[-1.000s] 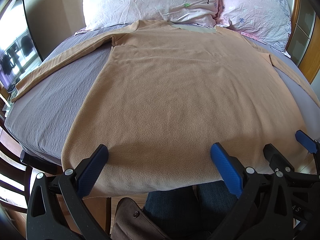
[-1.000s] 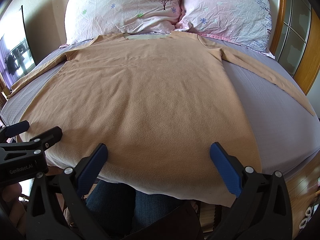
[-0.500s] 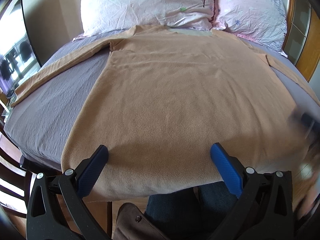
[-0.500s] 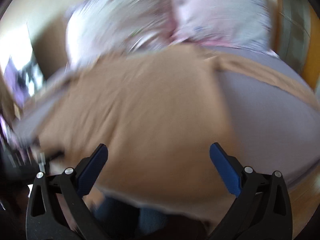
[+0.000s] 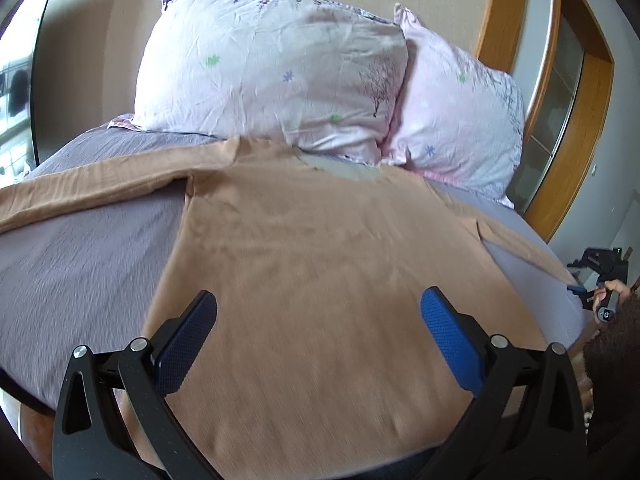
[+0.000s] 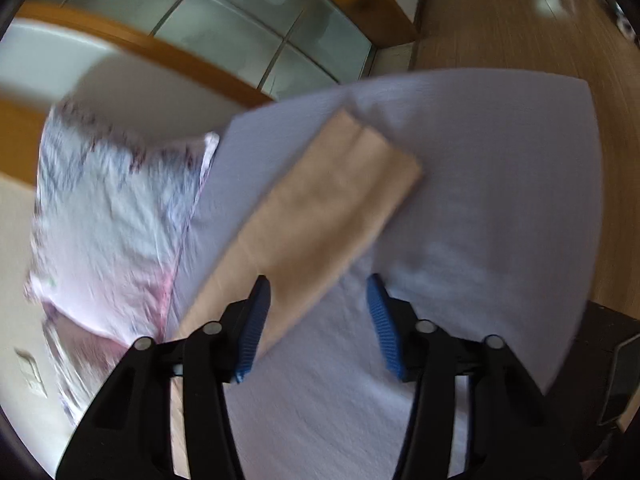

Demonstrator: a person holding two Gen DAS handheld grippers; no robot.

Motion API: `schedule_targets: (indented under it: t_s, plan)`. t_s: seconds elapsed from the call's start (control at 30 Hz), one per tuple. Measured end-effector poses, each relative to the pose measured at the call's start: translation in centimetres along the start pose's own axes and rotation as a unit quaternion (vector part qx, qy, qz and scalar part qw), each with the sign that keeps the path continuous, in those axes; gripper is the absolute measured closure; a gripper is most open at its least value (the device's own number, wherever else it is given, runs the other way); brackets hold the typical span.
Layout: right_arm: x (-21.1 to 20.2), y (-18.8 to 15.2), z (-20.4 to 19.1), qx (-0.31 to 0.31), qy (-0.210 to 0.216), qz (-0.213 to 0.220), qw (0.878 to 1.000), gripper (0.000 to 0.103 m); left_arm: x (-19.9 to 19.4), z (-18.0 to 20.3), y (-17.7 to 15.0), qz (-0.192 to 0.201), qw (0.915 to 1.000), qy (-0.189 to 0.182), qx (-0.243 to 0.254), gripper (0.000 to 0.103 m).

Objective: Fold small clothes

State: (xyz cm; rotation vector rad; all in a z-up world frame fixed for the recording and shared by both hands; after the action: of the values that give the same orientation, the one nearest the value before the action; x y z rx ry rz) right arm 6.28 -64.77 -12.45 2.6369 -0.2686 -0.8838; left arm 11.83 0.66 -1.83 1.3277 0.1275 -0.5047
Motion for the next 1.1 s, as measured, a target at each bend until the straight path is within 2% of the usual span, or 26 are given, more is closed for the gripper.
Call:
schedule_targets:
  t_s: [0.07, 0.1, 0.17, 0.2, 0.23, 0.33, 0.4, 0.43, 0.47, 0.53, 0.57, 0.63, 0.67, 0.77, 0.8, 0.83, 0.9, 0.93, 1.0, 1.1]
  plan:
    - [0.7, 0.6, 0.1, 0.016, 0.004, 0.004, 1.0, 0.058, 0.6, -0.7, 0.5, 0.001, 0.9999, -0.006, -0.015, 0.001]
    - [1.1, 1.1, 0.2, 0.022, 0.004, 0.007, 1.0, 0.062, 0.9, -1.3, 0.9, 0.004, 0.9996, -0.011, -0.027, 0.001]
    - [2.1, 1.6, 0.8, 0.02, -0.012, 0.012, 1.0, 0.079, 1.2, -2.6, 1.7, 0.01, 0.9987, -0.016, -0.047, 0.001]
    - [2.6, 1.7, 0.6, 0.017, -0.022, 0.011, 1.0, 0.095, 0.8, -3.2, 2.0, 0.014, 0.9982, -0.017, -0.056, 0.001]
    - [2.8, 1.6, 0.2, 0.01, -0.027, 0.014, 0.999, 0.096, 0.4, -4.0, 2.2, 0.019, 0.9974, -0.017, -0.068, 0.001]
    - [0.8, 1.2, -4.6, -0.077, 0.003, 0.055, 0.996, 0.098, -0.2, -7.2, 3.3, 0.037, 0.9935, -0.011, -0.107, 0.001]
    - [-1.0, -1.5, -11.4, -0.162, 0.068, 0.065, 0.982, 0.099, -0.5, -9.6, 4.2, 0.045, 0.9904, 0.001, -0.13, 0.001]
    - [-2.3, -4.6, -16.0, -0.208, 0.118, 0.054, 0.97, 0.099, -0.6, -10.5, 4.6, 0.048, 0.9895, 0.009, -0.136, 0.001]
    - [-3.0, -7.0, -18.9, -0.236, 0.149, 0.041, 0.96, 0.099, -0.8, -11.9, 5.1, 0.05, 0.9882, 0.024, -0.143, 0.001]
    - [-4.5, -13.6, -25.2, -0.301, 0.215, 0.004, 0.929, 0.099, -1.0, -14.0, 5.7, 0.053, 0.9855, 0.047, -0.154, 0.001]
    - [-5.4, -18.2, -28.5, -0.339, 0.251, -0.022, 0.906, 0.099, -1.1, -14.9, 5.9, 0.053, 0.9836, 0.06, -0.162, 0.001]
    - [-6.2, -25.6, -32.6, -0.388, 0.295, -0.069, 0.87, 0.099, -1.3, -17.0, 6.2, 0.054, 0.9786, 0.083, -0.18, 0.001]
    - [-6.5, -30.7, -34.3, -0.413, 0.317, -0.106, 0.847, 0.099, -1.5, -17.9, 6.2, 0.055, 0.9763, 0.093, -0.187, 0.001]
    - [-6.1, -42.7, -35.7, -0.468, 0.332, -0.193, 0.796, 0.098, -2.0, -20.5, 6.3, 0.055, 0.968, 0.117, -0.215, 0.001]
    - [-5.9, -46.3, -35.2, -0.486, 0.33, -0.227, 0.777, 0.094, -2.2, -21.5, 6.3, 0.054, 0.9641, 0.122, -0.23, 0.001]
    - [-6.1, -51.2, -33.6, -0.504, 0.322, -0.288, 0.748, 0.089, -2.3, -22.4, 6.2, 0.053, 0.961, 0.127, -0.24, 0.001]
    - [-6.4, -54.9, -32.2, -0.506, 0.317, -0.33, 0.731, 0.085, -2.7, -24.5, 6.0, 0.052, 0.953, 0.143, -0.262, 0.001]
    - [-6.7, -56.1, -31.9, -0.508, 0.322, -0.333, 0.726, 0.078, -2.8, -25.5, 5.9, 0.052, 0.9487, 0.152, -0.272, 0.001]
    - [-6.7, -56.3, -32.2, -0.505, 0.327, -0.323, 0.731, 0.069, -3.3, -27.6, 5.8, 0.056, 0.9395, 0.168, -0.293, 0.001]
    - [-5.2, -56.5, -32.7, -0.509, 0.306, -0.32, 0.739, 0.067, -3.7, -29.7, 6.0, 0.06, 0.932, 0.186, -0.306, 0.003]
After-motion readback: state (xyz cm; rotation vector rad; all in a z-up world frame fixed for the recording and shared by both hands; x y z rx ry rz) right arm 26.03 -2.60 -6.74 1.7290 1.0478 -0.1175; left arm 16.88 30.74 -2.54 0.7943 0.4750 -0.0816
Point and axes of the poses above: each gripper's, at about its wrist camera, not at the fingertips, and x roughly the way its jaws point, z to its right, y to its top, the point moved 10 cm from there along x, roughly the way its jaws point, and after that the axes turned 12 degrees about z, right-handed, at the moved point
